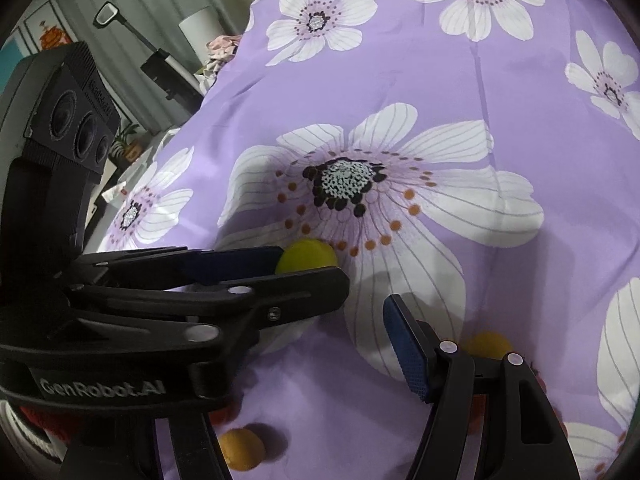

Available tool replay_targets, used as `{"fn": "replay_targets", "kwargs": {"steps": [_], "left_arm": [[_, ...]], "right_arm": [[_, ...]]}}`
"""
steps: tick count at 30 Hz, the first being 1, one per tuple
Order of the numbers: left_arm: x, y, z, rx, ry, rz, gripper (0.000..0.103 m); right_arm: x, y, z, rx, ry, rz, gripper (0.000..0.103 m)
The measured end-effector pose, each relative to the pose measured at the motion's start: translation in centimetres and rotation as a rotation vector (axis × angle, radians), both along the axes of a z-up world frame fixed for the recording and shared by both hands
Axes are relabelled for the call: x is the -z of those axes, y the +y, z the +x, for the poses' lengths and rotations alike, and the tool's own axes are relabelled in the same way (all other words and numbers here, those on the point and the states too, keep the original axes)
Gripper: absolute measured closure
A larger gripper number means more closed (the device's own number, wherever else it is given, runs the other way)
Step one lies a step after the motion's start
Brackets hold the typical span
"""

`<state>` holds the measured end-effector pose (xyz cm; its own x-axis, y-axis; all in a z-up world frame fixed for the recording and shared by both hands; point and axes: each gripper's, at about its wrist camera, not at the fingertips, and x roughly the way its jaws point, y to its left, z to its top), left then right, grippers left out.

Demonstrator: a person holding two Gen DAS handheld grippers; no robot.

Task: Organize fruits
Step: 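Grasp the small green plum-like fruit with the left tool, then carry the small green fruit in the left tool over the green bowl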

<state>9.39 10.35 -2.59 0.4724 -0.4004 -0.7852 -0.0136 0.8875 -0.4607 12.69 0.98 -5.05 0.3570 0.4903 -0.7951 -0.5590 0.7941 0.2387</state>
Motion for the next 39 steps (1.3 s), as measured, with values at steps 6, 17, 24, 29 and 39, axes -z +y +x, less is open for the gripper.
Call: {"fn": "replay_targets", "kwargs": {"steps": [6, 17, 24, 29, 39], "left_arm": [[0.2, 0.0, 0.3, 0.003, 0.002, 0.033, 0.068], [0.2, -0.1, 0.3, 0.018, -0.014, 0.018, 0.068], [-0.8, -0.6, -0.8, 0.021, -0.037, -0.015, 0.068], [-1.9, -1.3, -2.2, 0.026, -0.066, -0.011, 0.068], [-3.5, -3.4, -5.7, 0.039, -0.093, -0.003, 0.068]], "right_arm": [[0.4, 1.0, 0.8, -0.018, -0.005, -0.013, 0.045], [0.4, 1.1, 0.7, -0.013, -0.022, -0.016, 0.064], [-0.8, 0.7, -0.5, -0.003, -0.050, -0.034, 0.064], [-2.0, 0.2, -2.0, 0.002, -0.076, -0.036, 0.064], [-3.3, -1.3, -5.4, 0.014, -0.095, -0.037, 0.064]]}}
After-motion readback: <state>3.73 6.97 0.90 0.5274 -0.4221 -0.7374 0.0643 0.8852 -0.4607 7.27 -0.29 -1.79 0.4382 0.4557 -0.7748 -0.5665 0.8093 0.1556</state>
